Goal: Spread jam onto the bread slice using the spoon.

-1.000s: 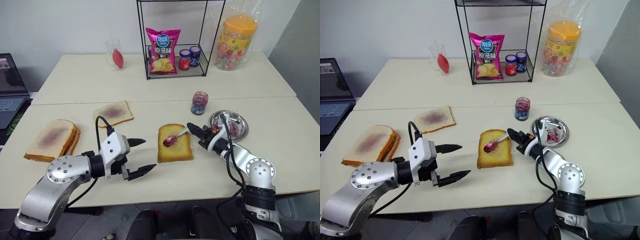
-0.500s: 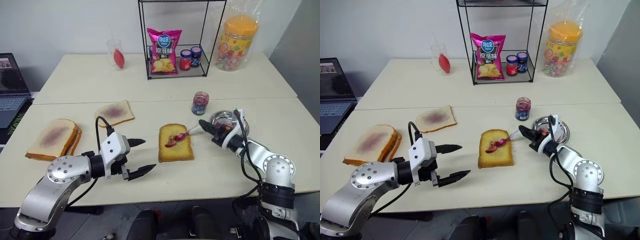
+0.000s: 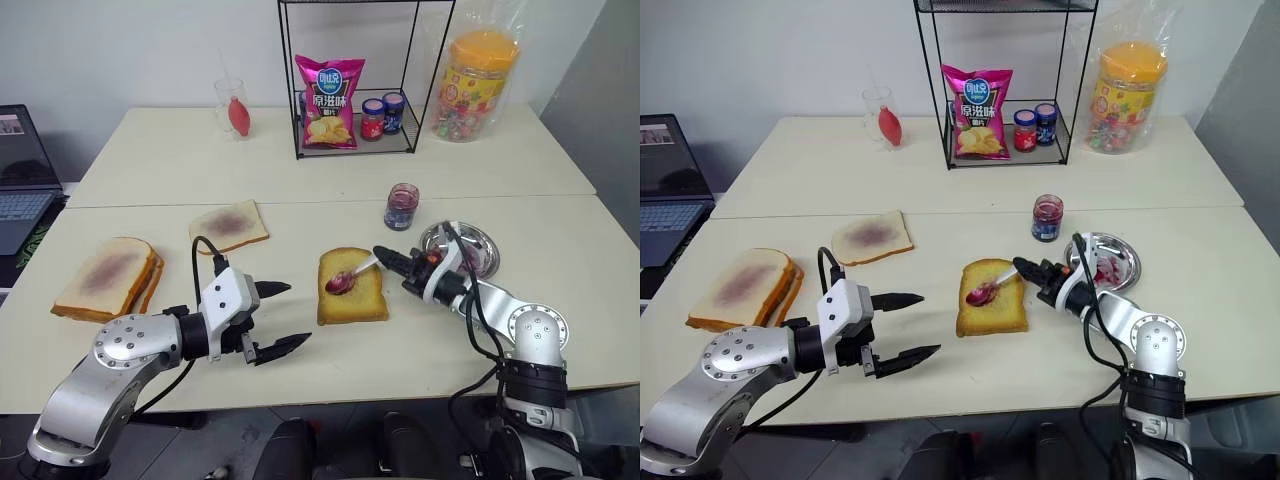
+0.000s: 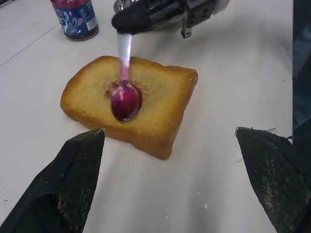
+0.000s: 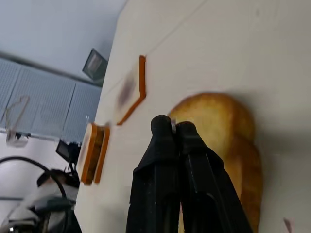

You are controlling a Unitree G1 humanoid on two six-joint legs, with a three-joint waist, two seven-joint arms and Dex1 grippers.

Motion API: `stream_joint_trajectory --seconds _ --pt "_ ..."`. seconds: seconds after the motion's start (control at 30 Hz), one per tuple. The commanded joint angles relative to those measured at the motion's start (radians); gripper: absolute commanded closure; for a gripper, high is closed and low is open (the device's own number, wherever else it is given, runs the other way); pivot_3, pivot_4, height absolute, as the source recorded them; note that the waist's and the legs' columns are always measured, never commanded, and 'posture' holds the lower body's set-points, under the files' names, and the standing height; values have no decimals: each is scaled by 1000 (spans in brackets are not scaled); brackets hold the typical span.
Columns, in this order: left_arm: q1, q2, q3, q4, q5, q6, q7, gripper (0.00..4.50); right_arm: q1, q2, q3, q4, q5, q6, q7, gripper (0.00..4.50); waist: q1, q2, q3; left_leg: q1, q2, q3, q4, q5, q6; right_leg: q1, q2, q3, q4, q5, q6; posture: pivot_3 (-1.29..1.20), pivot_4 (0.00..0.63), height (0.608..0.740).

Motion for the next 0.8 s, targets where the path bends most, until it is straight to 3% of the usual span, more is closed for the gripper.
stream_joint_trajectory --seconds 0.03,0.4,0.8 --pt "-4 12 8 -33 -13 -2 -4 0 21 -50 12 -70 31 37 45 4473 0 0 0 0 0 0 0 0 0 0 0 0 0 0 0 0 150 740" --pt "-3 15 7 -31 -14 -7 -11 0 6 -144 -70 -33 22 -15 50 4473 1 0 0 0 0 0 1 0 0 0 0 0 -1 0 0 0 150 740" --pt "-8 13 5 -31 -16 -6 -11 0 -79 -58 -60 33 17 -84 -6 4473 0 0 0 0 0 0 0 0 0 0 0 0 -1 0 1 0 150 740"
